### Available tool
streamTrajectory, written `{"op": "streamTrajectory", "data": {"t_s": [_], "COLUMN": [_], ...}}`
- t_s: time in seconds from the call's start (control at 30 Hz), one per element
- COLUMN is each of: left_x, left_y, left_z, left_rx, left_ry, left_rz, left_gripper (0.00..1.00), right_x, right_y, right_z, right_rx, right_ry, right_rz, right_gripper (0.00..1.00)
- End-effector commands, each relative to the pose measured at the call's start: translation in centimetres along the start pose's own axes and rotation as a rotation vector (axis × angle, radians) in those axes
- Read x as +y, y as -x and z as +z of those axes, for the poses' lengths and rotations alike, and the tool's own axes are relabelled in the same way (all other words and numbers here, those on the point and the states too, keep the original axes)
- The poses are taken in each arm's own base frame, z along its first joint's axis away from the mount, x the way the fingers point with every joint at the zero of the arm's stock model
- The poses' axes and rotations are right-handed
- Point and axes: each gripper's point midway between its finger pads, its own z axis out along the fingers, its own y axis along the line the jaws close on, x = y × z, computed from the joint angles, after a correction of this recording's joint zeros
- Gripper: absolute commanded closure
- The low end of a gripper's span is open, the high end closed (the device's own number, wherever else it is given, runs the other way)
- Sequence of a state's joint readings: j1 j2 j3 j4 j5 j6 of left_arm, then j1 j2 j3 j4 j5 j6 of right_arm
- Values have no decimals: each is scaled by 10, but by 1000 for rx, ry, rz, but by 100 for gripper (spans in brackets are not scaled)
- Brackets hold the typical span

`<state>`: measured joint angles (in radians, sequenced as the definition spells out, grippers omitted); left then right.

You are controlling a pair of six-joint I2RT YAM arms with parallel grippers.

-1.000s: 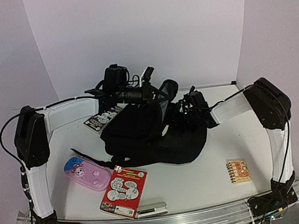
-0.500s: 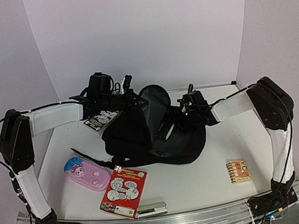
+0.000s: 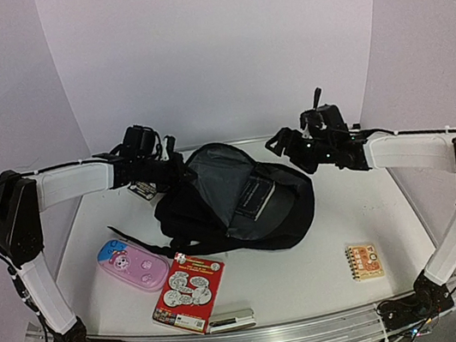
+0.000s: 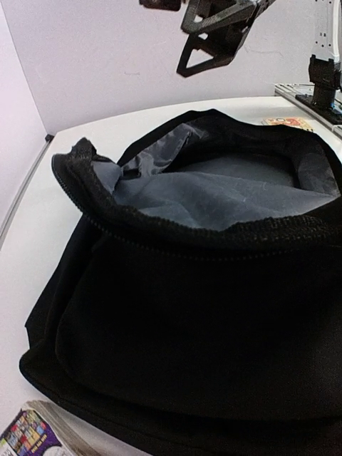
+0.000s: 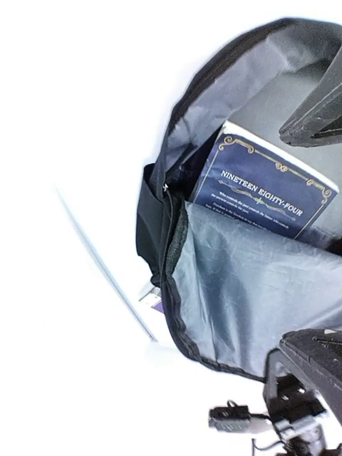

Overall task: Pack the student bag
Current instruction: Place the book in the student bag.

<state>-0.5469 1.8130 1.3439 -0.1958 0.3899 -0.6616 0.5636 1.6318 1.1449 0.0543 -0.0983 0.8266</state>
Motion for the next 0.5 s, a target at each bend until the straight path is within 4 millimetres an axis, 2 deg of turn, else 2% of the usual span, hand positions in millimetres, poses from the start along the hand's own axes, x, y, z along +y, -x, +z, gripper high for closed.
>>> {"op": "streamTrajectory", "data": {"t_s": [0.0, 0.13, 0.23, 0.33, 0.47], "left_x": [34, 45, 44, 37, 34], "left_y": [9, -8, -11, -10, -15], "left_z": [-13, -1, -2, -17, -47], "left_rx": [-58, 2, 11, -8, -40], "left_ry": [75, 41, 31, 33, 67], "left_rz": [-127, -180, -174, -146, -120], "left_gripper": [94, 79, 66, 51, 29], "right_x": [9, 27, 37, 41, 47], "right_y": [3, 1, -5, -21, -41], "right_z": [-36, -66, -85, -100, -113], "right_rx": [-11, -8, 14, 68, 110], "right_ry": [34, 117, 183, 216, 250], "right_rz": [-110, -161, -187, -201, -199], "right_gripper": [19, 18, 16, 19, 22]}}
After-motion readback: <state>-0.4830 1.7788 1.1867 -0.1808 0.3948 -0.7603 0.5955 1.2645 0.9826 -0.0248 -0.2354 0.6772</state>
